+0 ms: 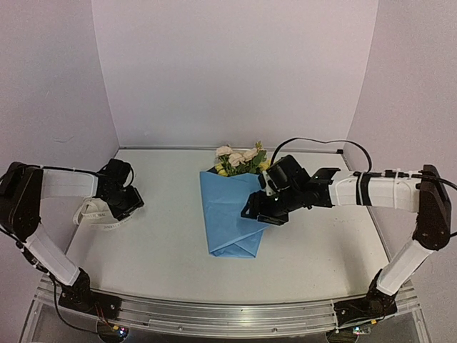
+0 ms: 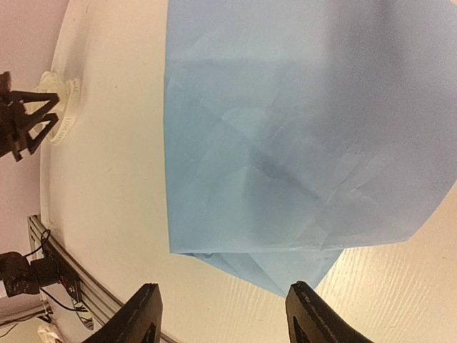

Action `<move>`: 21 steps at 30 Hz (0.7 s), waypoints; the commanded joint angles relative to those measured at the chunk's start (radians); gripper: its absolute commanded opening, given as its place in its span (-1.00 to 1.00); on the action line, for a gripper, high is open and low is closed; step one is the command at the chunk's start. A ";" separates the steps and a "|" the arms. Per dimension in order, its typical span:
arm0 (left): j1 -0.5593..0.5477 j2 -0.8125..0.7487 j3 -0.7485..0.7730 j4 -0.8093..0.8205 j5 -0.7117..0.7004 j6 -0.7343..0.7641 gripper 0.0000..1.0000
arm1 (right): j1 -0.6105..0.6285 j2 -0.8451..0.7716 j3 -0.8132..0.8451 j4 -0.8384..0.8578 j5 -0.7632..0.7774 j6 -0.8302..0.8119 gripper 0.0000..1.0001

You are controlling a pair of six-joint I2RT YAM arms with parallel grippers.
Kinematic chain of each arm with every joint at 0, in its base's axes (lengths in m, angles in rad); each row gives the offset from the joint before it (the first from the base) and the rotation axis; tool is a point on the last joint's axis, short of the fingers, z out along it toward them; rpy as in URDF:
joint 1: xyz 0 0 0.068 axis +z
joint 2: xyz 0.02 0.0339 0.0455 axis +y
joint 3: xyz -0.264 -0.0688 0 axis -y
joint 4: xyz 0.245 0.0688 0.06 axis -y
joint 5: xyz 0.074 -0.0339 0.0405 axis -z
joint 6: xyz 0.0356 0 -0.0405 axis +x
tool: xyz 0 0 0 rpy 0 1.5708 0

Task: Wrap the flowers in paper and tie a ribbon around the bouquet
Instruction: Pick up the corner of the board from the right side of the ribbon.

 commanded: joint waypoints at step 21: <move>0.010 0.386 0.287 0.030 0.042 0.282 -0.99 | 0.004 -0.150 -0.068 -0.045 0.236 -0.063 0.10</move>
